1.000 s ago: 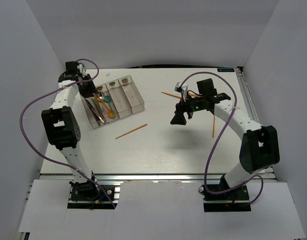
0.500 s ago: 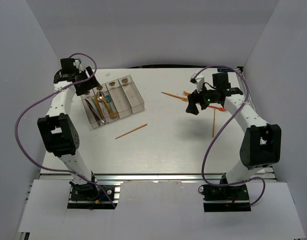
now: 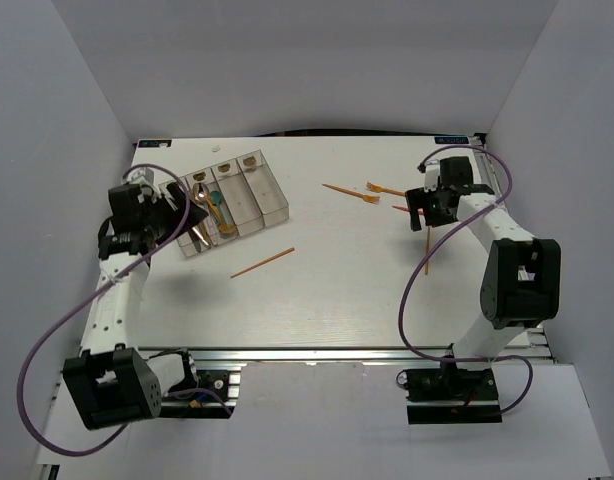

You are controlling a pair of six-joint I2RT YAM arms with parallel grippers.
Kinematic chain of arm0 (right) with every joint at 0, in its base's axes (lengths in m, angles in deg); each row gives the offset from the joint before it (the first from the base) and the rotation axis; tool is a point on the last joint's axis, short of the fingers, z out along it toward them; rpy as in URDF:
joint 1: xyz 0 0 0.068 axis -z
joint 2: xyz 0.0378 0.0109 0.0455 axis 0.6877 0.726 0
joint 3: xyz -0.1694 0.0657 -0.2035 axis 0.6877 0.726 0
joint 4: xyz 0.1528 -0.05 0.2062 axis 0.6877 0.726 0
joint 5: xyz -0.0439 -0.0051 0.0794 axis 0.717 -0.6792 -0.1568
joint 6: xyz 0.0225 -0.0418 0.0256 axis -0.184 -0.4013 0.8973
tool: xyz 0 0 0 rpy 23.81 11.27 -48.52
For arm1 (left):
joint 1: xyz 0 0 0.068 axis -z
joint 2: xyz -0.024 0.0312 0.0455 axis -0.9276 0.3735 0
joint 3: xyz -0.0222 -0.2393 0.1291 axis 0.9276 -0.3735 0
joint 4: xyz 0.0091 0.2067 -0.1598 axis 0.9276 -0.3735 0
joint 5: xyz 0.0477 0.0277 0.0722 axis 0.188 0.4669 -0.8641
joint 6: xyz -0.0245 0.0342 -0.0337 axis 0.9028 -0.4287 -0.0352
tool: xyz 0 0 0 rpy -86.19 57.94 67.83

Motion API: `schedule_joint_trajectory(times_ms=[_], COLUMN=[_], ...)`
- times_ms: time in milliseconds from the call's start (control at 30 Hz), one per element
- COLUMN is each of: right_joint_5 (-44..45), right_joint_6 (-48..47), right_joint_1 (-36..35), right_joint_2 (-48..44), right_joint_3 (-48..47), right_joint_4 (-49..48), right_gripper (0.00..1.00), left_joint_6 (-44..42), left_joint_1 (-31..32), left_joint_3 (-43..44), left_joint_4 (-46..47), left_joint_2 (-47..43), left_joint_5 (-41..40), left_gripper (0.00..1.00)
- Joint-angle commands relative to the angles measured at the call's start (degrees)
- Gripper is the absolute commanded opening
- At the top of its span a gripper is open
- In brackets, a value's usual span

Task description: Sort the eating utensils into containers

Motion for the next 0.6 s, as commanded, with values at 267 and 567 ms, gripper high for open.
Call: schedule_joint_trajectory(times_ms=[267,567], right_joint_5=[3.1,3.1], right_joint_6=[9.2,9.4], right_joint_1=[1.7,2.7], right_joint_2=[7.2,9.8], right_joint_3=[0.2,2.3], right_joint_4=[-2.4,-4.2], right_gripper=[0.68,0.58], left_joint_6=[10.4,9.9], left_joint_1=[0.0,-0.1], left_joint_3=[-15.8,-14.8], left_joint_4=[7.0,6.3], left_joint_2=[-13.5,-14.5], left_joint_5=[5.3,5.3], left_gripper=[0.91,0.91])
